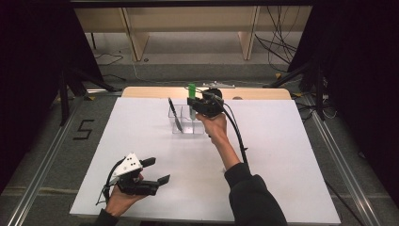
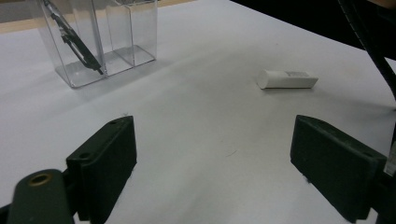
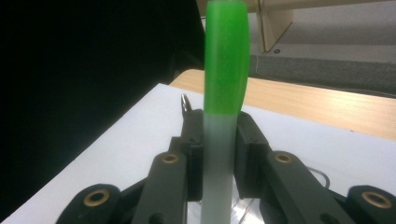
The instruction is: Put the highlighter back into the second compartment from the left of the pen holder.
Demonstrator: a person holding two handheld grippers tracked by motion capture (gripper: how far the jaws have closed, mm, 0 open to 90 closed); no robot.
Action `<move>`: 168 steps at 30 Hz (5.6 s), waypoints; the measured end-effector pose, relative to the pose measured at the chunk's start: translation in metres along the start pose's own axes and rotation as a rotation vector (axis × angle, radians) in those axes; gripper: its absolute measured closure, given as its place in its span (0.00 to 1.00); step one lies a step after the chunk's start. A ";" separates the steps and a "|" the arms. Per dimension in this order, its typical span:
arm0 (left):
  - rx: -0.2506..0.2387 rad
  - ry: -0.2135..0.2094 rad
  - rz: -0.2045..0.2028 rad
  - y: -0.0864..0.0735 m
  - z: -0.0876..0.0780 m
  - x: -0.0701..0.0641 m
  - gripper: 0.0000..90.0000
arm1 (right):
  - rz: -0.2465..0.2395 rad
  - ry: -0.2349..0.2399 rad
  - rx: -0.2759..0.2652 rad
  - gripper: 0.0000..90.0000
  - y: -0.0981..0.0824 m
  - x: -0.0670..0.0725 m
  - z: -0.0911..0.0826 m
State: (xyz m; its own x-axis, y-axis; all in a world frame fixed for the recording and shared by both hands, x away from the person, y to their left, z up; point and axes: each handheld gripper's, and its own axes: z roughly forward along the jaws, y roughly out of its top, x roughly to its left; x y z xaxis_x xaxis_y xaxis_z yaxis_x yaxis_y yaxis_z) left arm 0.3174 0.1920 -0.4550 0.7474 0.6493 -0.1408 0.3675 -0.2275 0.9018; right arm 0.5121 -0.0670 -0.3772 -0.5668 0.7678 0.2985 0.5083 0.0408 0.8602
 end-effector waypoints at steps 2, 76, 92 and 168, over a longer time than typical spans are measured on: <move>-0.005 -0.002 -0.002 0.000 0.000 -0.001 0.15 | 0.001 -0.008 -0.002 0.86 0.001 0.000 0.004; -0.004 -0.002 0.000 0.001 0.001 0.000 0.15 | -0.035 -0.118 0.115 0.85 -0.003 0.003 0.064; 0.006 0.000 0.004 0.000 0.003 0.001 0.15 | 0.003 -0.080 0.062 0.57 0.007 0.002 0.050; -0.010 -0.028 -0.059 -0.001 0.003 0.005 0.14 | -0.170 0.007 0.325 0.30 -0.072 -0.020 -0.103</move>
State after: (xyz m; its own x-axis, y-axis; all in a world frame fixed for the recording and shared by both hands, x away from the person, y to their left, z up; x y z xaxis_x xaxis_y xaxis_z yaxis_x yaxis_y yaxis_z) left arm 0.3227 0.1935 -0.4583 0.7396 0.6410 -0.2052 0.4059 -0.1816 0.8957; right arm 0.4197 -0.1513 -0.4027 -0.6643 0.7286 0.1665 0.5855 0.3689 0.7219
